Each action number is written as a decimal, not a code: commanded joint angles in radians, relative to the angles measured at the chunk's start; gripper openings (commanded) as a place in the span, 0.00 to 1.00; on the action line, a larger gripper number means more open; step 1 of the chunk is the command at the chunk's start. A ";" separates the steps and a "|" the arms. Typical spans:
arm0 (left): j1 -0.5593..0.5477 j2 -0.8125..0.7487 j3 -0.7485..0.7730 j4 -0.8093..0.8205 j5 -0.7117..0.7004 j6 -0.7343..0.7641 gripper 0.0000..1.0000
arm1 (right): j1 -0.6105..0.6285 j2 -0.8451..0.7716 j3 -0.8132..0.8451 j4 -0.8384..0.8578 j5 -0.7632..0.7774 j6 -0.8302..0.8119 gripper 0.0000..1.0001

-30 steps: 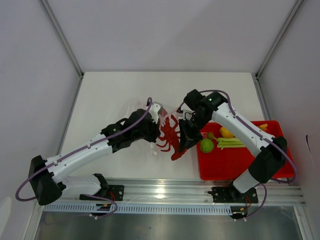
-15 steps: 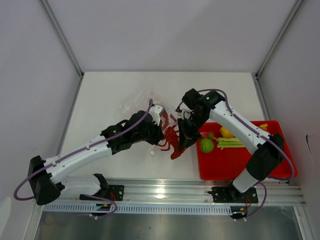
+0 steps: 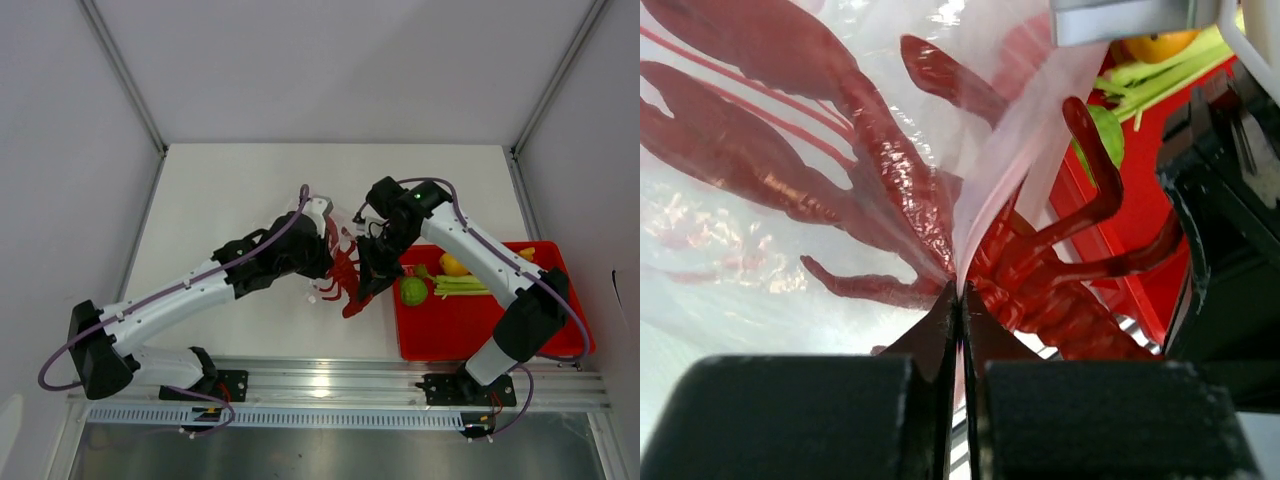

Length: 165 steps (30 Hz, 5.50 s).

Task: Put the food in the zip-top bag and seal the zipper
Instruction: Place the fake lobster in the zipper food storage bag.

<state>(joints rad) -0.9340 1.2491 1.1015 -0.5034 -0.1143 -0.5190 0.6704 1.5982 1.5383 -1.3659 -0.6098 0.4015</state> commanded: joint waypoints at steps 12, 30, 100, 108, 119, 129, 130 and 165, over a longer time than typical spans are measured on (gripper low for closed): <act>0.015 -0.043 0.014 0.083 0.051 0.005 0.01 | -0.049 -0.052 -0.006 -0.137 -0.050 -0.036 0.00; 0.008 -0.017 -0.103 0.184 -0.197 0.146 0.01 | 0.024 -0.107 -0.092 -0.134 -0.183 -0.038 0.00; -0.100 -0.263 -0.370 0.447 -0.113 0.091 0.01 | -0.124 -0.030 -0.037 -0.087 -0.312 0.017 0.00; -0.108 -0.260 -0.353 0.456 -0.111 0.070 0.01 | -0.130 -0.023 -0.038 -0.078 -0.315 0.022 0.00; -0.117 -0.255 -0.331 0.463 -0.065 0.037 0.01 | -0.141 -0.004 -0.030 -0.081 -0.294 0.020 0.00; -0.127 -0.232 -0.318 0.468 -0.036 0.020 0.01 | -0.170 -0.007 -0.006 -0.093 -0.217 0.016 0.01; -0.129 -0.232 -0.316 0.468 -0.035 0.016 0.01 | -0.172 -0.007 -0.004 -0.096 -0.219 0.016 0.01; -0.146 -0.112 -0.112 0.299 -0.048 -0.009 0.00 | -0.167 -0.021 0.057 -0.153 -0.054 -0.029 0.07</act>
<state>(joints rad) -1.0668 1.1431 0.9485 -0.2195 -0.1974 -0.5316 0.5083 1.5959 1.5608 -1.3754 -0.6838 0.3977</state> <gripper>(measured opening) 0.005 0.084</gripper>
